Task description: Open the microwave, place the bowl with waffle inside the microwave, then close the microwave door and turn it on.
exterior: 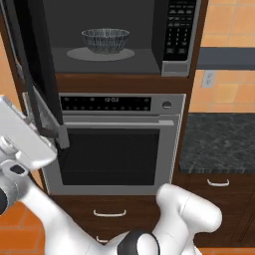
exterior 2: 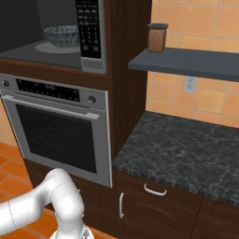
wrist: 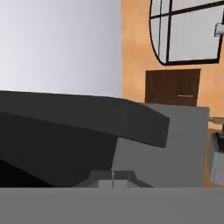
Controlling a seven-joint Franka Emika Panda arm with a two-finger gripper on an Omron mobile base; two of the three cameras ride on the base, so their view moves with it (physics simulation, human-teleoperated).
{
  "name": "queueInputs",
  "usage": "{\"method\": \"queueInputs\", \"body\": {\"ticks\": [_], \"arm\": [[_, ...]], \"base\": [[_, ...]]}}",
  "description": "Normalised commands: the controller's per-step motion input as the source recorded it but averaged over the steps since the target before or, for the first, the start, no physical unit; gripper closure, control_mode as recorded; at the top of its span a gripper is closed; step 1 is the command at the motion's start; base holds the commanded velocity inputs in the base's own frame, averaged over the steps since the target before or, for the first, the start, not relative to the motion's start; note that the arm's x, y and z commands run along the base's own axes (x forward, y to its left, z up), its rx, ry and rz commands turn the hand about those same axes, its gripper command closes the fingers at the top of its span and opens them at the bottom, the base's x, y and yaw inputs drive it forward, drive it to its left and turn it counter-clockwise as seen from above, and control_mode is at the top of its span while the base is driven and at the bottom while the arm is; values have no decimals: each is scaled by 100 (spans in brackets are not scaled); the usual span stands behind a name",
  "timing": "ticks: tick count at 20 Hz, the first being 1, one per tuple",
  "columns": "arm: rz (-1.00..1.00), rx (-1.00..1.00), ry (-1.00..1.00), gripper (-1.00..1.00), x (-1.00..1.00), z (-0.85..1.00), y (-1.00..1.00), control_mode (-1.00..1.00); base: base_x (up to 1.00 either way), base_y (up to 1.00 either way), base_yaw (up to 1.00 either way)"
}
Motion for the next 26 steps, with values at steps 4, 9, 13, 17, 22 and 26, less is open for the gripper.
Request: {"method": "queueInputs", "body": {"ticks": [4, 9, 13, 17, 22, 26], "arm": [[-3, 48, 28, 100, 0, 48, -100, -100], [0, 46, 46, 100, 8, 29, -100, -100], [3, 41, 29, 100, 22, 16, -100, -100], [17, 33, 13, 100, 37, 11, -100, -100], [29, 25, 7, 100, 75, 0, -100, -100], [38, 5, 20, 100, 99, -21, -80, -100]], "base": [[0, 0, 0], [0, 0, 0], [0, 0, 0], [0, 0, 0], [0, 0, 0], [0, 0, 0]]}}
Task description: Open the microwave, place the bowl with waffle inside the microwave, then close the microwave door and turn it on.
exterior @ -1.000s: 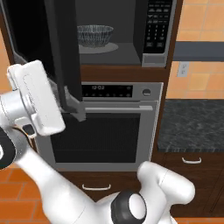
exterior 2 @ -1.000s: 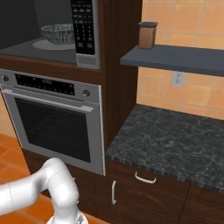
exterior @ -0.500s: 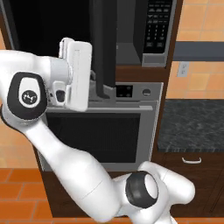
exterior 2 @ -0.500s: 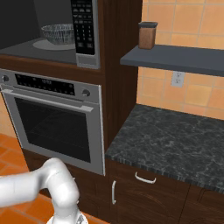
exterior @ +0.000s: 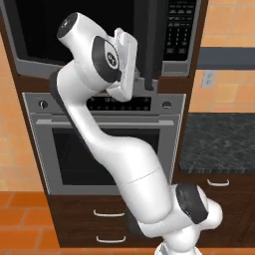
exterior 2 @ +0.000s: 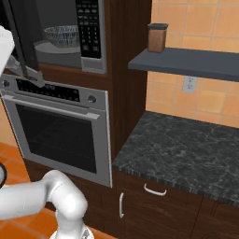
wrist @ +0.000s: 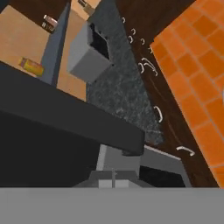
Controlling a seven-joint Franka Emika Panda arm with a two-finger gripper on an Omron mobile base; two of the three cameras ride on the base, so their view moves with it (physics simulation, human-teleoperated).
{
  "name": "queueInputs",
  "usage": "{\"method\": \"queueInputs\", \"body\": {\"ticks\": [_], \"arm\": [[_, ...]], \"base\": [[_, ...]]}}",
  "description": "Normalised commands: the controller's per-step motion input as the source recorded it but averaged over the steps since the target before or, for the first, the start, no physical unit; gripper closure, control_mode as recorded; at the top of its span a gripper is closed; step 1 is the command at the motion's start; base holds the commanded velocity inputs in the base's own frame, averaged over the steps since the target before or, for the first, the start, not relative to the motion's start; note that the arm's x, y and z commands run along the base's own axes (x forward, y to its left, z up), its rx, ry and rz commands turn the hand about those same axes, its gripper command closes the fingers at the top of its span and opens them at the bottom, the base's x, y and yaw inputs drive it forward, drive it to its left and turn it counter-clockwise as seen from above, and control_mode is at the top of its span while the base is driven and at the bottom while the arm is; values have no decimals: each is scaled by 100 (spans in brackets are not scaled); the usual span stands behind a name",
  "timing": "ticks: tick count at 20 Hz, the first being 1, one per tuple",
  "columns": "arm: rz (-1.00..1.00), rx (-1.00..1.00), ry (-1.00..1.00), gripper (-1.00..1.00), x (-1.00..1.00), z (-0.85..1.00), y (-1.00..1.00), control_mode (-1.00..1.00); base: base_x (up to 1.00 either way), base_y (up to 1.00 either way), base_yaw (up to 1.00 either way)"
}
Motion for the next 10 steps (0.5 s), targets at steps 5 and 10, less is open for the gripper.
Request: {"method": "queueInputs", "body": {"ticks": [5, 10], "arm": [[39, 0, 39, 100, 100, -18, -57, -100], [32, 8, 32, 100, 100, 0, -60, -100]], "base": [[0, 0, 0], [0, 0, 0]]}}
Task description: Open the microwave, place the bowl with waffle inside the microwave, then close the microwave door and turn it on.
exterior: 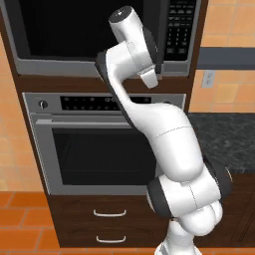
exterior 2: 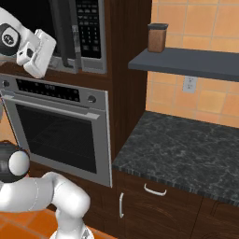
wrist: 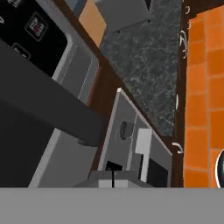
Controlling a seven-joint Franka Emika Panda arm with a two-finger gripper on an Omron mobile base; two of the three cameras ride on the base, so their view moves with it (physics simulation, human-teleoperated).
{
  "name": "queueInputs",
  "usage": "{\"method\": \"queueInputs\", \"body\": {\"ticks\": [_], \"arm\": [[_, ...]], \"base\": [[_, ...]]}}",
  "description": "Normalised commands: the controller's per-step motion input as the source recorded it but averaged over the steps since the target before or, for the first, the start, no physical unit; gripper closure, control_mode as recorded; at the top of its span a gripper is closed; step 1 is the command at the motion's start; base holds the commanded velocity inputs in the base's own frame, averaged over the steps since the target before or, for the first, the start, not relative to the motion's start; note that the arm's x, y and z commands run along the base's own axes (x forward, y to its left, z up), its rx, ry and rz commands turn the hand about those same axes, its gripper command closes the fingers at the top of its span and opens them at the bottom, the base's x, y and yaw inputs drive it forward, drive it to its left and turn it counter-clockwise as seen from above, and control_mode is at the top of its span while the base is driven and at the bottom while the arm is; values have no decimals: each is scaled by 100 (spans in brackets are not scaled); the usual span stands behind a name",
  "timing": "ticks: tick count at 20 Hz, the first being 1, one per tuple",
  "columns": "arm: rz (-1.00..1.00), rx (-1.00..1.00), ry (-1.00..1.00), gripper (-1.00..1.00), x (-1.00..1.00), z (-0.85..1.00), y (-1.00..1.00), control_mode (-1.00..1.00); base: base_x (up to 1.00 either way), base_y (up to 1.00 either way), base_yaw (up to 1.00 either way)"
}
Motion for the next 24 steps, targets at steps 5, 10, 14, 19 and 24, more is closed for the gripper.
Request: {"method": "queueInputs", "body": {"ticks": [5, 10, 14, 19, 24], "arm": [[31, 7, 18, 100, 100, -17, -61, -100], [31, -5, 23, 100, 100, -71, -20, -100], [44, -42, -8, 100, 9, -100, 37, -100], [43, -34, -21, 100, -45, -95, 79, -100], [12, 4, -39, 100, -100, 2, -4, -100]], "base": [[0, 0, 0], [0, 0, 0], [0, 0, 0], [0, 0, 0], [0, 0, 0]]}}
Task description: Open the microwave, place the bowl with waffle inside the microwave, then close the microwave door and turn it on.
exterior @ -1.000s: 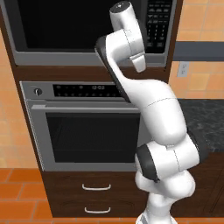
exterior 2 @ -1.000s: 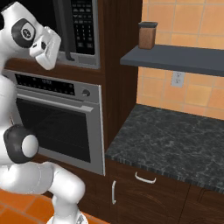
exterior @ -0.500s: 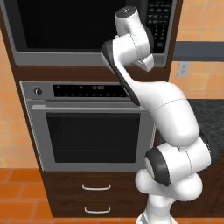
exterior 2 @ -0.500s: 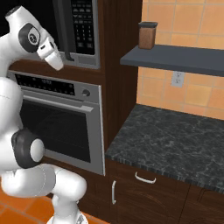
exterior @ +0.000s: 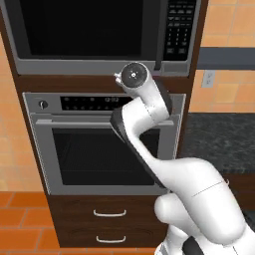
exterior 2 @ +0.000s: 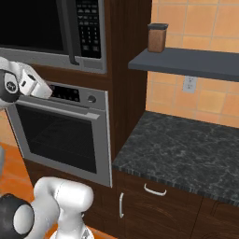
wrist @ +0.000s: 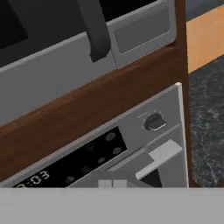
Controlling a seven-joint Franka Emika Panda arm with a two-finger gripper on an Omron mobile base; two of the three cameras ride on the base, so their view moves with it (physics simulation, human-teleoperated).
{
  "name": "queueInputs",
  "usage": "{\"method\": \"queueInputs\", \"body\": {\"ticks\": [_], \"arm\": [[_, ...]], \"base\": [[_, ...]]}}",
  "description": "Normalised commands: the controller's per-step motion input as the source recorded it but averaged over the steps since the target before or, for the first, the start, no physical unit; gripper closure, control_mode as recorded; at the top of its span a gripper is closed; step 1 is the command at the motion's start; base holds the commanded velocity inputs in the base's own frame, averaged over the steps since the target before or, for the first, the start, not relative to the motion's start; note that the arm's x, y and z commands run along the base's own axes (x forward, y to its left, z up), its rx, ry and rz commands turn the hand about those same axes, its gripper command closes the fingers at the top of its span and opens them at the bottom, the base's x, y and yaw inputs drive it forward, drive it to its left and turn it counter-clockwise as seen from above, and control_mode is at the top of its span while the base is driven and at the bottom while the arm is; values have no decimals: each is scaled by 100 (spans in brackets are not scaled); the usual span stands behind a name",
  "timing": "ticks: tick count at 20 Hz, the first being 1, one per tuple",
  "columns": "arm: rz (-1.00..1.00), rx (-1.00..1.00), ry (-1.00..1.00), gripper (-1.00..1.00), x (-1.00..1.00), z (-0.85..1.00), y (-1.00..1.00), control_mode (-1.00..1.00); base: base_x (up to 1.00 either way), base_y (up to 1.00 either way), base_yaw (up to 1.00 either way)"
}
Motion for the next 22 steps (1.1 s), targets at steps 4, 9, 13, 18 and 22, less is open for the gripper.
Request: {"method": "queueInputs", "body": {"ticks": [4, 9, 13, 18, 22], "arm": [[0, 48, -13, 100, -100, 71, -88, -100], [2, 57, -8, 100, -100, 86, -82, -100], [14, 51, -27, 100, -74, 56, -35, -100], [14, 44, -25, 100, 1, 30, -4, -100], [8, 39, -10, 100, 12, 29, -5, -100]], "base": [[0, 0, 0], [0, 0, 0], [0, 0, 0], [0, 0, 0], [0, 0, 0]]}}
